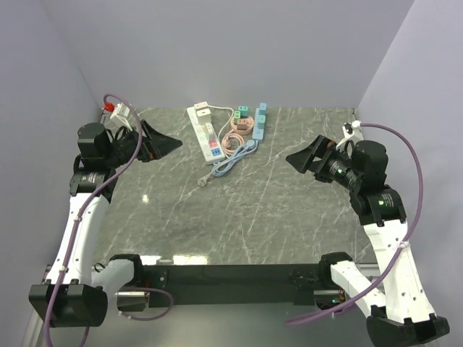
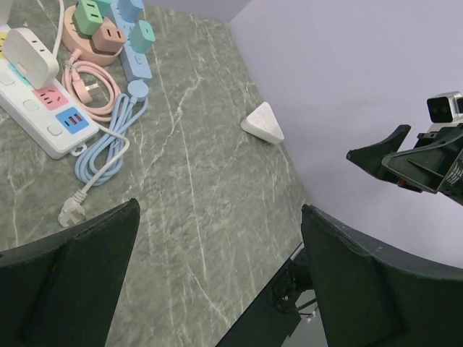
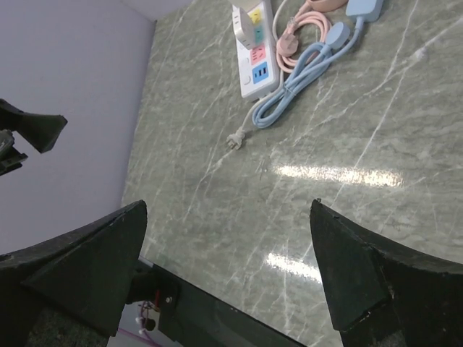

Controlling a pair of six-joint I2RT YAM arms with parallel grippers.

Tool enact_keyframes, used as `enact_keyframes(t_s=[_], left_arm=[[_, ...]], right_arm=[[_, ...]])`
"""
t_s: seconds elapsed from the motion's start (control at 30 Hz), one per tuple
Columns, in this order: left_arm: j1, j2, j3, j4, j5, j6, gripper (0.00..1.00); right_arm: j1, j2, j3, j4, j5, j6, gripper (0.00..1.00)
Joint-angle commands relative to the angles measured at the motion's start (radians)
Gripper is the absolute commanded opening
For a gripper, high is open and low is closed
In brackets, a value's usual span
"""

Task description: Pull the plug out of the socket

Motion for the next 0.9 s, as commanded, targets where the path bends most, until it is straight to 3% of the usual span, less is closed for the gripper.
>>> enact_keyframes(t_s=[0.0, 0.23, 0.37, 0.63, 0.87], left_arm=[[-0.005, -0.022, 0.036, 0.012, 0.031, 0.037, 0.99], [-0.005, -0.033, -0.01, 0.042, 0.051, 0.019, 0.99], [-0.003, -0.047, -0.013, 0.013, 0.016, 0.017, 0.99], [-0.005, -0.073, 0.025, -0.208, -0.379, 0.051, 0.99], [-0.005, -0.125, -0.024, -0.222, -0.453, 0.016, 0.99]], right_arm=[[-0.006, -0.006, 0.029, -0.029, 0.012, -0.02, 1.0], [0.017, 0.061, -0.006, 0.012, 0.099, -0.045, 1.0], [0.152, 0.223, 0.059, -0.013, 0.274, -0.1, 1.0], [0.412, 0.602, 0.291, -0.034, 0.541, -0.237, 0.98], [0.462, 0.926, 0.584, 0.004, 0.561, -0.312, 0.97]])
